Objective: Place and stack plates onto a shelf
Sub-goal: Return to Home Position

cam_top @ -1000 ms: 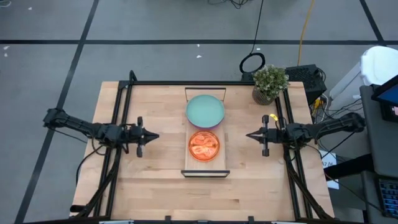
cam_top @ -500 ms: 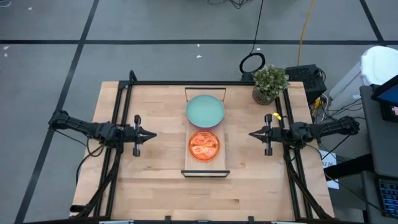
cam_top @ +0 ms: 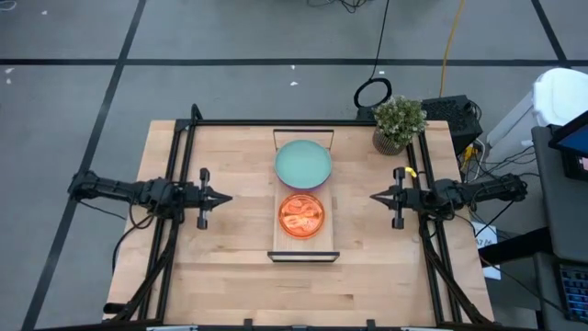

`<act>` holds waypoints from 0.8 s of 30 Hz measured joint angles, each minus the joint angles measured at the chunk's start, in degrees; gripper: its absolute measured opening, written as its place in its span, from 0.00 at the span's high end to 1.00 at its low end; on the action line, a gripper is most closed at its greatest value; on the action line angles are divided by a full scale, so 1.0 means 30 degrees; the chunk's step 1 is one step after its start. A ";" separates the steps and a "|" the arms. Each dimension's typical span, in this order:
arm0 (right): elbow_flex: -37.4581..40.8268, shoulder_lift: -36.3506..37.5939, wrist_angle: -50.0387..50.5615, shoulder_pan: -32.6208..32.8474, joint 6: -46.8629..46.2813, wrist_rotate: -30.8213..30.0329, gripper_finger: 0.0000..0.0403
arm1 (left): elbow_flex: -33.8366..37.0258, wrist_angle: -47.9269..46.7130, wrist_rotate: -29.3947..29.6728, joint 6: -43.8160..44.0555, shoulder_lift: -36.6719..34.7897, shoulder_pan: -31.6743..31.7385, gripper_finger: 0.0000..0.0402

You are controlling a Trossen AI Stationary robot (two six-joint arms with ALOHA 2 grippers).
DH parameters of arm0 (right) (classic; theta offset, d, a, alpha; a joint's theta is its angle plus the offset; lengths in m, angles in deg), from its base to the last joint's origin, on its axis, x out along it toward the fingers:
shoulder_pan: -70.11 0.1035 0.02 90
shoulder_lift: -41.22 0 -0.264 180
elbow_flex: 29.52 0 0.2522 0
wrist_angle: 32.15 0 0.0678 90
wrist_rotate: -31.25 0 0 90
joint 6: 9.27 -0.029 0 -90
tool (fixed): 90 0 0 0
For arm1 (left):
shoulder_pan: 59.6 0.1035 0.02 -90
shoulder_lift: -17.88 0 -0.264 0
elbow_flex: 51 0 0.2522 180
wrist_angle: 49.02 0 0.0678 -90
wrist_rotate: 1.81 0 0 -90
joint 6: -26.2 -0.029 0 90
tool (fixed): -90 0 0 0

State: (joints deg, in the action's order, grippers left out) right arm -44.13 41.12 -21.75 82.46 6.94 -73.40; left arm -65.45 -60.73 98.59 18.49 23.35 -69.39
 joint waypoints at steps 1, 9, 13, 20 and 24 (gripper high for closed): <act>0.0001 0.0000 0.0053 -0.0006 0.0000 0.0225 1.00 | 0.0000 -0.0021 -0.0223 0.0087 0.0007 0.0136 0.99; 0.0002 -0.0005 0.0478 -0.1599 -0.0209 0.2779 1.00 | 0.0000 -0.0061 -0.0534 0.0414 0.0029 0.0687 0.99; 0.0001 -0.0007 0.0656 -0.2848 -0.0378 0.3968 1.00 | 0.0000 -0.0129 -0.0759 0.0791 0.0029 0.0687 0.99; 0.0002 -0.0029 0.0687 -0.3594 -0.0418 0.3992 1.00 | 0.0000 -0.0169 -0.1031 0.1109 0.0036 0.0687 0.99; -0.0005 -0.0029 0.0680 -0.3648 -0.0514 0.3984 1.00 | 0.0000 -0.0178 -0.1029 0.0988 0.0044 0.0687 0.99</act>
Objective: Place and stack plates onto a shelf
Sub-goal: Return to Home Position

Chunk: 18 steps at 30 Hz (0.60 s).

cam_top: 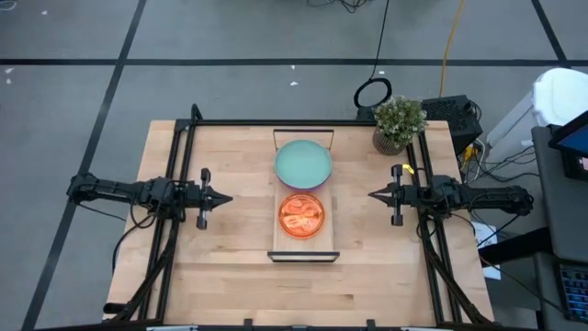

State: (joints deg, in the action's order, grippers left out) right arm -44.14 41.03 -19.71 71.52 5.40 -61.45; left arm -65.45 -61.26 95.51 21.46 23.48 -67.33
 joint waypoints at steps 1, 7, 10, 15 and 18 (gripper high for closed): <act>0.0007 0.0000 0.0000 0.0000 -0.0059 -0.0002 1.00 | 0.0000 0.0000 0.0000 -0.0117 0.0000 0.0000 0.99; 0.0007 0.0000 -0.0153 0.0000 -0.0143 -0.0015 1.00 | 0.0007 0.0014 0.0005 -0.0836 0.0000 0.0000 0.99; 0.0007 0.0000 -0.0204 0.0000 -0.0143 -0.0022 1.00 | 0.0022 0.0102 0.0005 -0.1134 0.0000 0.0000 0.99; 0.0005 0.0000 -0.0226 0.0007 -0.0143 -0.0036 1.00 | 0.0058 0.0384 -0.0700 -0.1700 0.0000 0.0051 0.99; 0.0005 0.0000 -0.0233 0.0007 -0.0150 -0.0044 1.00 | 0.0058 0.1103 -0.1155 -0.2147 -0.0015 0.0422 0.99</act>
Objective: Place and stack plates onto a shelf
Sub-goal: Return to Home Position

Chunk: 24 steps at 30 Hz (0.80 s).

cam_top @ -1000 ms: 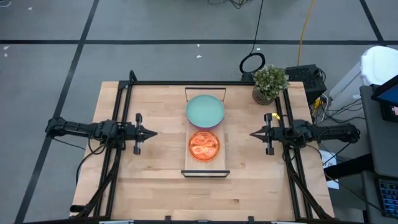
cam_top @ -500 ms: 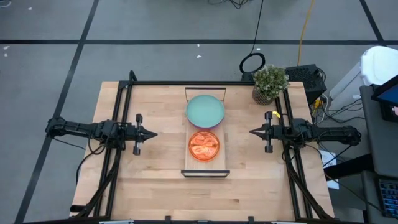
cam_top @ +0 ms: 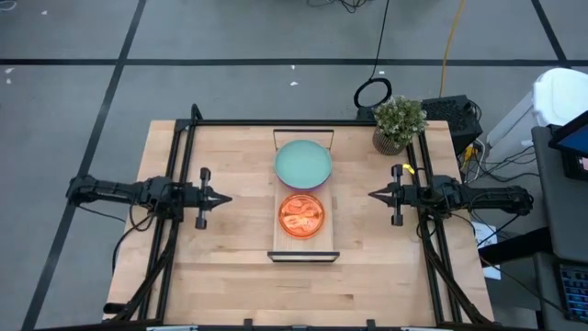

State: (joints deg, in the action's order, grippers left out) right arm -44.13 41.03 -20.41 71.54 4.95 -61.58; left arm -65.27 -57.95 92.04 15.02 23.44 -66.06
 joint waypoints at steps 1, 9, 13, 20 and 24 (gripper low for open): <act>-0.0005 0.0000 0.0000 0.0000 0.0000 0.0000 1.00 | 0.0000 -0.0092 -0.0121 -0.0116 0.0003 0.0182 0.99; 0.0002 0.0000 -0.0015 0.0000 0.0000 -0.0007 1.00 | -0.0022 -0.1264 -0.0705 0.0377 0.0015 0.2049 0.99; 0.0001 0.0000 -0.0015 0.0000 0.0000 -0.0014 1.00 | -0.0022 -0.1343 -0.1303 0.0624 0.0015 0.2469 0.99; 0.0002 0.0007 -0.0018 0.0000 0.0000 -0.0015 1.00 | -0.0022 -0.1351 -0.1296 0.0782 0.0015 0.2616 0.99; 0.0001 0.0007 -0.0022 0.0000 0.0000 -0.0015 1.00 | -0.0022 -0.1322 -0.1289 0.0818 0.0015 0.2616 0.99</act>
